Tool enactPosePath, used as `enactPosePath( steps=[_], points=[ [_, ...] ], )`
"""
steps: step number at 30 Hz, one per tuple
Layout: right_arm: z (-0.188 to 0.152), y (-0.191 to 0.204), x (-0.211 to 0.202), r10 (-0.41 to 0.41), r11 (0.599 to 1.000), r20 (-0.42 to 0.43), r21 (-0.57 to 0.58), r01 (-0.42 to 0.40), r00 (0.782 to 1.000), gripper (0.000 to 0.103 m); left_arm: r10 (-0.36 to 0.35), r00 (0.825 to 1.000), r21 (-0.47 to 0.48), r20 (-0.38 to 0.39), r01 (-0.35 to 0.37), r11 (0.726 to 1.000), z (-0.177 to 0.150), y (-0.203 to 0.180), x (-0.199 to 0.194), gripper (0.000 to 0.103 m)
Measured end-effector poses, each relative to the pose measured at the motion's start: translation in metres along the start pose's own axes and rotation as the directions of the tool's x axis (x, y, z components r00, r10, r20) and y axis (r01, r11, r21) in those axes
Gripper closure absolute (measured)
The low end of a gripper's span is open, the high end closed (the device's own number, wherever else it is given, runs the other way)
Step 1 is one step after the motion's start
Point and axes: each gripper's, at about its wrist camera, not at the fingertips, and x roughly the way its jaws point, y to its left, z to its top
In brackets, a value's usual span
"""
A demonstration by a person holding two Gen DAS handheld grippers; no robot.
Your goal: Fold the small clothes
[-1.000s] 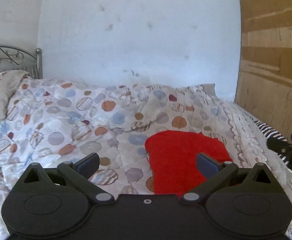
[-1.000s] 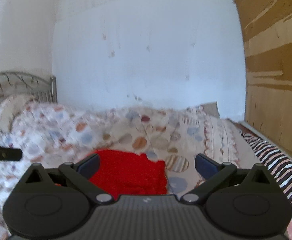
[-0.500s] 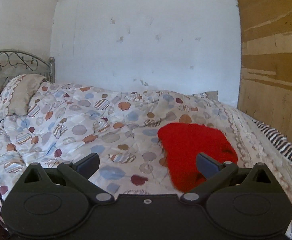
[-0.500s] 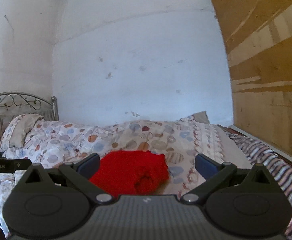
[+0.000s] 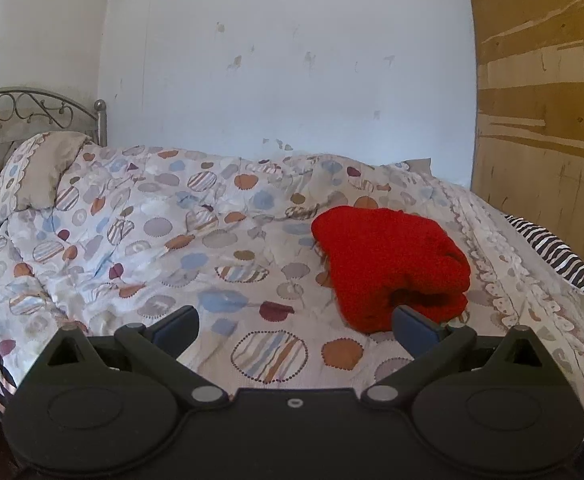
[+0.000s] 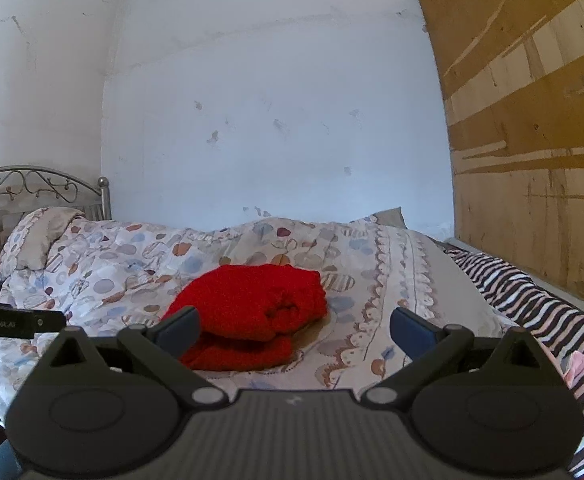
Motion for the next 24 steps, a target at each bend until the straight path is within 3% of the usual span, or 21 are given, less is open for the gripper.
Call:
enactPosePath(
  steps=[24],
  points=[
    [-0.0054, -0.0042, 0.0048, -0.007, 1.000, -0.022, 0.023, 0.008, 1.000, 0.000, -0.001, 0.999, -0.016, -0.036, 0.001, 1.000, -0.0051, -0.0003, 0.0080, 0.001]
  ],
)
